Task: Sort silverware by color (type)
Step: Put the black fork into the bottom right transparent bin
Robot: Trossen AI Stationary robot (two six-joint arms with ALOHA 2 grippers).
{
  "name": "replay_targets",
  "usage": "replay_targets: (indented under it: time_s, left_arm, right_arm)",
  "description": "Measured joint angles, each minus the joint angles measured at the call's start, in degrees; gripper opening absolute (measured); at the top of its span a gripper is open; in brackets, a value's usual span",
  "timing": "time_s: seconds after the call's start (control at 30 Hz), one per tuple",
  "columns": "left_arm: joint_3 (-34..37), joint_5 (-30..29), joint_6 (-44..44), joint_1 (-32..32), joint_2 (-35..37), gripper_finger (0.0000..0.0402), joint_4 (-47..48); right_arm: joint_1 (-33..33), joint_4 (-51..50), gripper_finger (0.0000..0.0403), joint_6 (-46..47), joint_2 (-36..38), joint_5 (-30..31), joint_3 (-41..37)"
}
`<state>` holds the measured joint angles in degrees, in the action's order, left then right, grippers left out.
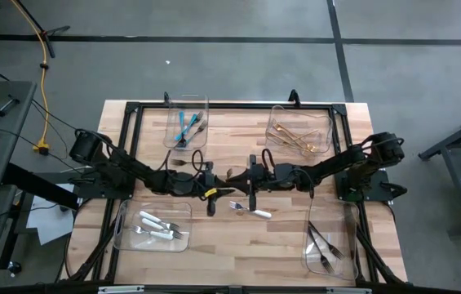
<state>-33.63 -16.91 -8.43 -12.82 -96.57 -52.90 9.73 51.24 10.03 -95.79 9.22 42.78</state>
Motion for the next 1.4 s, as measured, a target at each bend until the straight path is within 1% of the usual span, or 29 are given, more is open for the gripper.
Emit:
replay_targets:
  time_s: [0.03, 0.07, 0.13, 0.2, 0.27, 0.33, 0.4, 0.47, 0.57, 0.63, 0.73, 0.8, 0.87, 1.0, 1.07, 1.17, 1.3, 1.4]
  left_arm:
    - [0.0, -0.08, -0.21, -0.02, 0.0, 0.004, 0.02]
    - [0.0, -0.01, -0.28, -0.05, 0.0, 0.0048, 0.04]
    - [0.0, -0.03, -0.32, -0.17, 0.0, 0.0076, 0.31]
    - [0.0, -0.08, -0.02, -0.35, 0.07, 0.0108, 1.39]
    - [0.35, -0.06, 0.55, -0.39, 1.59, 0.0134, 4.71]
    - [1.11, -0.08, 0.55, -0.39, 4.5, 0.0152, 8.26]
    - [2.73, -0.13, 0.36, -0.34, 8.69, 0.0163, 12.14]
    - [4.9, -0.38, -0.12, -0.26, 13.5, 0.0167, 13.99]
    - [9.42, -0.96, -0.39, -0.26, 21.21, 0.017, 13.11]
    - [12.69, -2.01, -0.39, -0.47, 26.02, 0.017, 11.7]
    - [16.56, -2.42, -0.84, -0.52, 31.79, 0.0171, 9.25]
    - [18.08, -2.91, -1.65, -0.52, 34.81, 0.0171, 9.32]
    - [19.0, -3.44, -1.94, -0.5, 37.01, 0.0171, 9.29]
    - [19.21, -3.49, -2.07, -0.85, 38.86, 0.0172, 9.73]
    - [19.24, -3.27, -2.31, -1.36, 39.12, 0.0172, 9.68]
    - [19.23, -3.25, -2.51, -2.1, 39.12, 0.0172, 9.81]
    - [19.23, -3.25, -2.58, -2.96, 39.12, 0.0172, 9.78]
    - [19.23, -3.23, -2.57, -3.12, 39.12, 0.0172, 9.73]
  right_arm:
    - [-0.02, -0.04, 0.0017, -0.43, 0.0, -0.08, 0.0]
    - [0.01, -0.04, 0.0015, -0.6, 0.0, 0.0, 0.0]
    - [0.01, -0.07, 0.0019, 0.17, 0.0, -0.01, 0.0]
    - [0.02, -0.05, 0.0011, -0.16, 0.02, -0.05, 0.0]
    - [0.08, -1.12, 0.0008, -1.38, 0.68, -0.05, 0.0]
    - [0.15, -4.37, 0.0009, -1.33, 2.97, 0.0, -0.04]
    - [0.57, -9.74, 0.0007, -2.12, 6.29, 1.64, -0.07]
    - [1.55, -17.16, 0.0006, -3.52, 10.07, 4.82, -0.12]
    - [3.33, -28.59, 0.0005, -4.75, 17.16, 7.19, -0.13]
    - [5.07, -38.47, 0.0005, -2.13, 21.97, 7.16, 1.01]
    - [8.93, -57.7, 0.0005, 8.54, 26.83, 7.15, 5.59]
    - [12.45, -69.9, 0.0005, 17.9, 27.72, 7.1, 10.57]
    - [16.58, -82.29, 0.0005, 27.22, 26.95, 5.77, 16.32]
    - [24.99, -102.33, 0.0005, 47.41, 22.34, -1.6, 27.1]
    - [29.27, -109.24, 0.0005, 57.7, 19.38, -4.69, 30.98]
    - [34.7, -117.01, 0.0005, 70.34, 15.24, -8.3, 33.64]
    - [38.97, -122.79, 0.0005, 84.02, 11.56, -12.93, 32.71]
    - [40.22, -125.3, 0.0006, 91.36, 10.49, -17.07, 29.85]
